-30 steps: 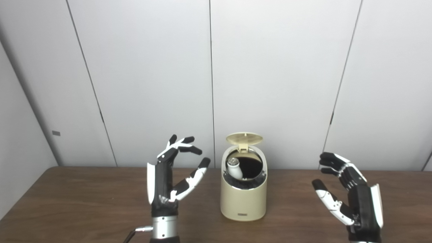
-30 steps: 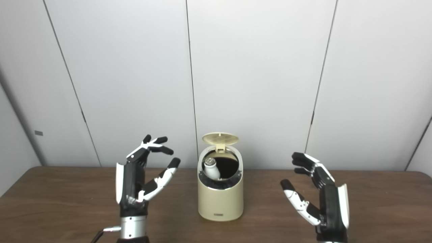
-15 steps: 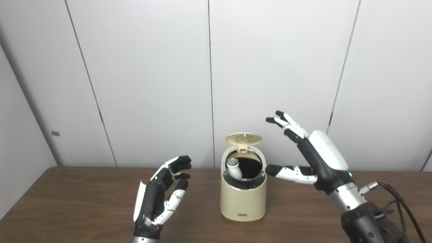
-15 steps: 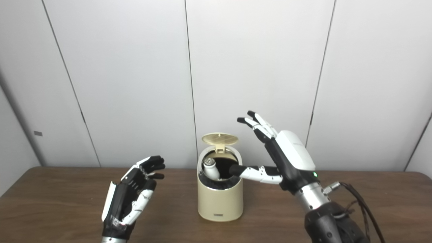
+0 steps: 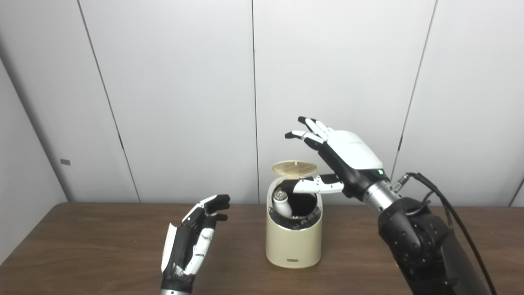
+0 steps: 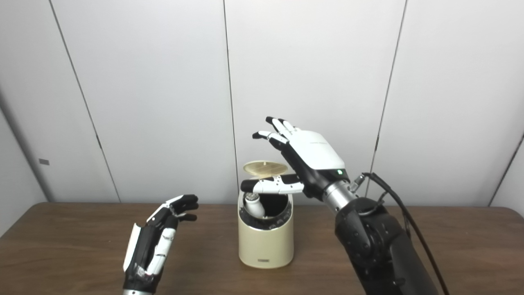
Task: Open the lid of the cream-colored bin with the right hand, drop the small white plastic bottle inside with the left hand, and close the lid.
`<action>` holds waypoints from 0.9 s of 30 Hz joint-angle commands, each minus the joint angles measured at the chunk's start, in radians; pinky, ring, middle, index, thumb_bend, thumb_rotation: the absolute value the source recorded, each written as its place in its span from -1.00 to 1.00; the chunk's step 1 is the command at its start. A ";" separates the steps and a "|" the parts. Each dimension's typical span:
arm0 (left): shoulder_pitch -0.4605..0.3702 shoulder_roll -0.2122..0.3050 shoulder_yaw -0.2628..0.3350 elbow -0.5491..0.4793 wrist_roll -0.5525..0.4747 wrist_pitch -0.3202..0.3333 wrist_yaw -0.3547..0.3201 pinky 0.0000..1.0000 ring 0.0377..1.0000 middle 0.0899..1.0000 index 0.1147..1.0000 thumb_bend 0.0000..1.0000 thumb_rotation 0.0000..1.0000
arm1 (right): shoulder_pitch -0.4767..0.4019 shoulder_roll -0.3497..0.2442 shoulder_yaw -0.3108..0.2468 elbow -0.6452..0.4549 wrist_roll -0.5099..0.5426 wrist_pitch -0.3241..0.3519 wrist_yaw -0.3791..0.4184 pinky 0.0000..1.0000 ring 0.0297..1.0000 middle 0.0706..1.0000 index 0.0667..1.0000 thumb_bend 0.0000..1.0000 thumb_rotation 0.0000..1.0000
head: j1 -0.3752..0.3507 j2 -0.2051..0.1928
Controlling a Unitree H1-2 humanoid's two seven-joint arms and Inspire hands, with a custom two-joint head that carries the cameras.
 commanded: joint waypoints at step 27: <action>-0.030 -0.008 0.024 -0.040 0.034 -0.020 0.007 0.30 0.47 0.43 0.35 -0.18 0.75 | -0.043 0.004 0.004 0.099 0.003 -0.003 -0.132 1.00 1.00 0.98 0.18 1.00 1.00 | -0.003 0.007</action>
